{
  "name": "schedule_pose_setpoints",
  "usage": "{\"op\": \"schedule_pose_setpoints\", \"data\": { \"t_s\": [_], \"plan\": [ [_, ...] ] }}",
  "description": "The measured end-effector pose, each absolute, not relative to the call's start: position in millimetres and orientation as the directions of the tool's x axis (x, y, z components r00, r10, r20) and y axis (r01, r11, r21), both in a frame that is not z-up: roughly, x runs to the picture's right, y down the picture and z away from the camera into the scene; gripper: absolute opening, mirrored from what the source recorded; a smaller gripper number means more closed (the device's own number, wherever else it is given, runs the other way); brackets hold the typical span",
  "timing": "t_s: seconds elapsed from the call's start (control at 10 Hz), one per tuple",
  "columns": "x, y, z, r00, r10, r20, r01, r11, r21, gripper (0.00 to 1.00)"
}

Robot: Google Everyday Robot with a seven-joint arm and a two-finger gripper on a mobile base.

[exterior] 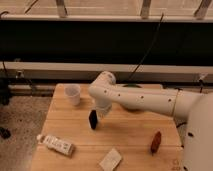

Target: Knock the eraser over

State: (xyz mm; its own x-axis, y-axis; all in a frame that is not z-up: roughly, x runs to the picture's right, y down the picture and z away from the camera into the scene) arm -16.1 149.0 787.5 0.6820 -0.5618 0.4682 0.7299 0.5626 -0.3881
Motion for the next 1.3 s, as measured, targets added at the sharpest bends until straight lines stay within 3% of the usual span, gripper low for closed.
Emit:
{"op": "schedule_pose_setpoints", "data": {
  "t_s": [1.3],
  "plan": [
    [-33.3, 148.8, 793.9, 0.653, -0.583, 0.483, 0.755, 0.545, -0.363, 0.05]
  ]
}}
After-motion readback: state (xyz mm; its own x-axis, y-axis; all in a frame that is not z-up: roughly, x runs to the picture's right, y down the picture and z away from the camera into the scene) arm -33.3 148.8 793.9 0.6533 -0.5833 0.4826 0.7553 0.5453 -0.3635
